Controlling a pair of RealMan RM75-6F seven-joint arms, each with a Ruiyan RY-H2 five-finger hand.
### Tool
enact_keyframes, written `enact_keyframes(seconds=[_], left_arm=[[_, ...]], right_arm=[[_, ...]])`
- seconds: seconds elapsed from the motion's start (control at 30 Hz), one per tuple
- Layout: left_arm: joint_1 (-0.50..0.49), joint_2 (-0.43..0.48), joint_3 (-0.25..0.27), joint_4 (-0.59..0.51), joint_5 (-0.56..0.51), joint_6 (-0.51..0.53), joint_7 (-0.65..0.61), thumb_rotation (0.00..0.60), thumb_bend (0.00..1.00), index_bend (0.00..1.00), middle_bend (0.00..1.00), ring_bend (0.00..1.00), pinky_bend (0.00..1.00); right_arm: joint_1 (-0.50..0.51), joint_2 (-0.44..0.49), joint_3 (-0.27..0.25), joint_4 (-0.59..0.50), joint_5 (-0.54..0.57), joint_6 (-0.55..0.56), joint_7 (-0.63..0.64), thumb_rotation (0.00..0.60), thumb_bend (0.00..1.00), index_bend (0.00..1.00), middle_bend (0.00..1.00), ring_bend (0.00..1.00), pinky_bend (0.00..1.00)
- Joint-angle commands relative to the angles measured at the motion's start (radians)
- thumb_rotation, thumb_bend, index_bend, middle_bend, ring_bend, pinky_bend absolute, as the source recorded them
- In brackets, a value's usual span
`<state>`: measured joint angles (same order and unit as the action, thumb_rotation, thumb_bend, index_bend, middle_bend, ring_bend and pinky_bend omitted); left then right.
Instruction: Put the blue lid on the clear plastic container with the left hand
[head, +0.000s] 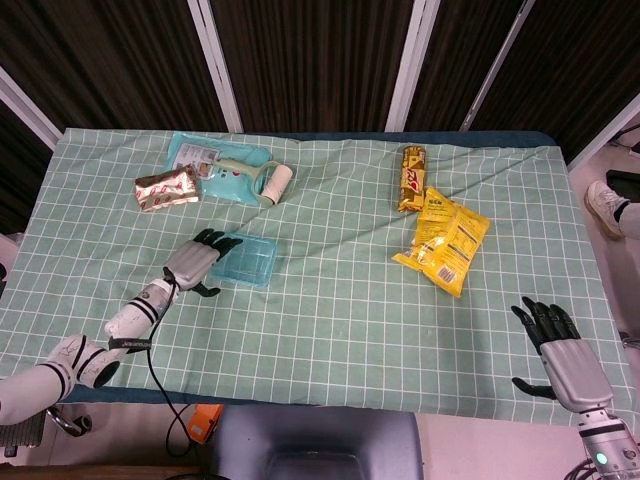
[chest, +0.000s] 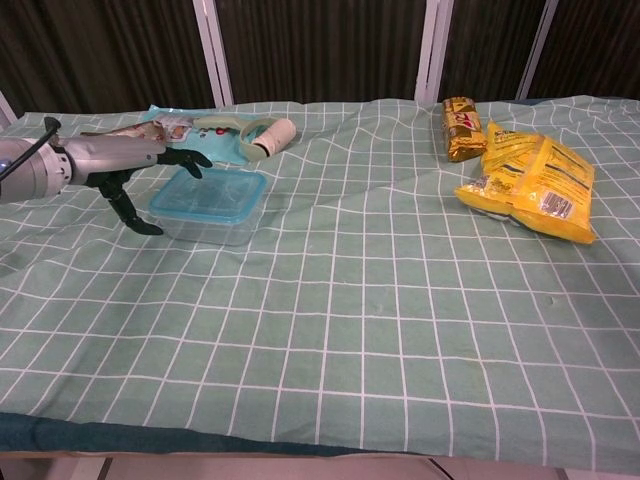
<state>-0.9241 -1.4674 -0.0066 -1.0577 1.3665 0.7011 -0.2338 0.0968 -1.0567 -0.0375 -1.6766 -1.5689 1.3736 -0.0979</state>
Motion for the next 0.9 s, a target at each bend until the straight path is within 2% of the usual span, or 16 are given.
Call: enact_keyframes(seconds=[0.03,0.47,0.9], left_arm=[[-0.001,-0.003,-0.002,0.011,-0.002,-0.021,0.005,0.6,0.21,0.0,0.13,0.0,0.0],[0.005,-0.008,-0.002,0.01,0.021,-0.054,0.003,0.6,0.21,0.0,0.23,0.0,0.0],[0.015,-0.018,-0.002,0.015,0.032,-0.057,0.009,0.6,0.21,0.0,0.23,0.0,0.0]], right_arm=[[0.0,0.0,0.001,0.0,0.002,0.0,-0.001,0.6,0.2,0.0,0.0,0.0,0.0],[0.001,-0.001,0.004,-0.003,0.008,-0.003,-0.005,0.6,0.2,0.0,0.0,0.0,0.0],[-0.002,0.002,0.003,-0.003,0.003,0.002,0.001,0.6,0.2,0.0,0.0,0.0,0.0]])
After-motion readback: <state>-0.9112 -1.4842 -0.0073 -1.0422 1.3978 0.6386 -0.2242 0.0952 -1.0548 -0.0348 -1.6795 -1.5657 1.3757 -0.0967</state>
